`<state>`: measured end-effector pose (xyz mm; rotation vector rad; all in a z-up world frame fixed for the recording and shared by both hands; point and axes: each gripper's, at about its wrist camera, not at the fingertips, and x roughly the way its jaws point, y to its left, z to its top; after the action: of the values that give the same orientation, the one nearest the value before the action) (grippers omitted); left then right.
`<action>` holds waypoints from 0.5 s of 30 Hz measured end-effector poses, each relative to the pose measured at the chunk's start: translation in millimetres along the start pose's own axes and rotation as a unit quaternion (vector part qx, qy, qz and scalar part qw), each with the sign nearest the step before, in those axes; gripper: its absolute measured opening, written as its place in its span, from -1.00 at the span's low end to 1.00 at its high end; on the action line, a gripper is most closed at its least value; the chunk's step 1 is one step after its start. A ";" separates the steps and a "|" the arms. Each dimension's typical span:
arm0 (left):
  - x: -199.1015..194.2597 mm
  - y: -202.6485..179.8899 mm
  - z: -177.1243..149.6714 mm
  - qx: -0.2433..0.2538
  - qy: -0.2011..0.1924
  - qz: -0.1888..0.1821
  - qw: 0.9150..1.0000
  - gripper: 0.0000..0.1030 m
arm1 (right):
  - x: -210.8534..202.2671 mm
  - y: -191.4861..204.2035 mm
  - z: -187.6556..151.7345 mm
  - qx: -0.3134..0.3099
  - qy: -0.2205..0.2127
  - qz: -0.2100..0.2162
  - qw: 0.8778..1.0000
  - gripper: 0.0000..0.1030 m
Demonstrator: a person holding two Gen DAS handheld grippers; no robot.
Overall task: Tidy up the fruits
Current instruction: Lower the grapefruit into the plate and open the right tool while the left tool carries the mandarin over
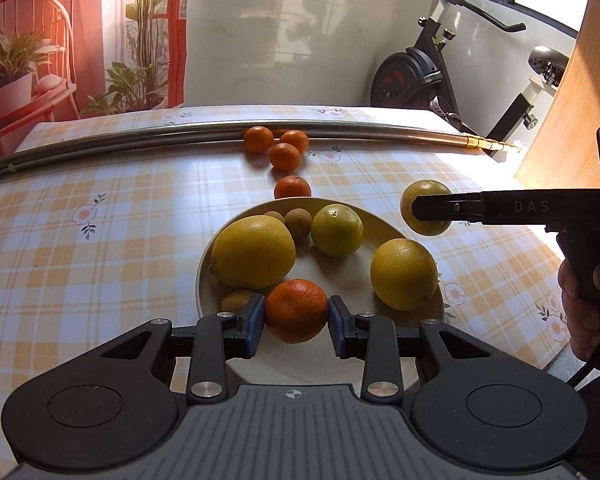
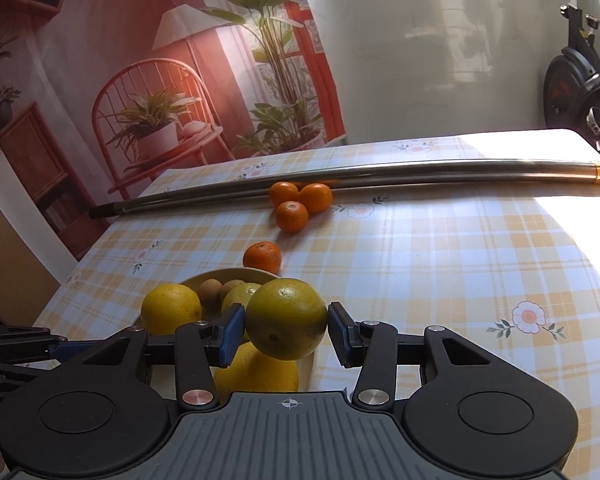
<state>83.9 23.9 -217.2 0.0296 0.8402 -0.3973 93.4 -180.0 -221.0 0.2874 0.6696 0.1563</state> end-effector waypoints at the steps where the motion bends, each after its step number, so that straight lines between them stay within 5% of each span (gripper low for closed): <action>1: 0.7 0.6 -0.3 -0.001 0.001 -0.001 1.000 -0.31 | -0.8 -0.1 -1.1 -0.001 0.003 -0.002 1.000 -0.19; 15: 7.9 5.3 -16.1 -0.009 0.020 -0.009 1.000 -0.31 | -24.3 9.8 -21.9 -0.038 0.037 -0.018 0.998 -0.19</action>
<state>78.9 29.1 -234.5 0.0143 0.8829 -0.4068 60.3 -171.7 -220.0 0.1963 0.7395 0.1581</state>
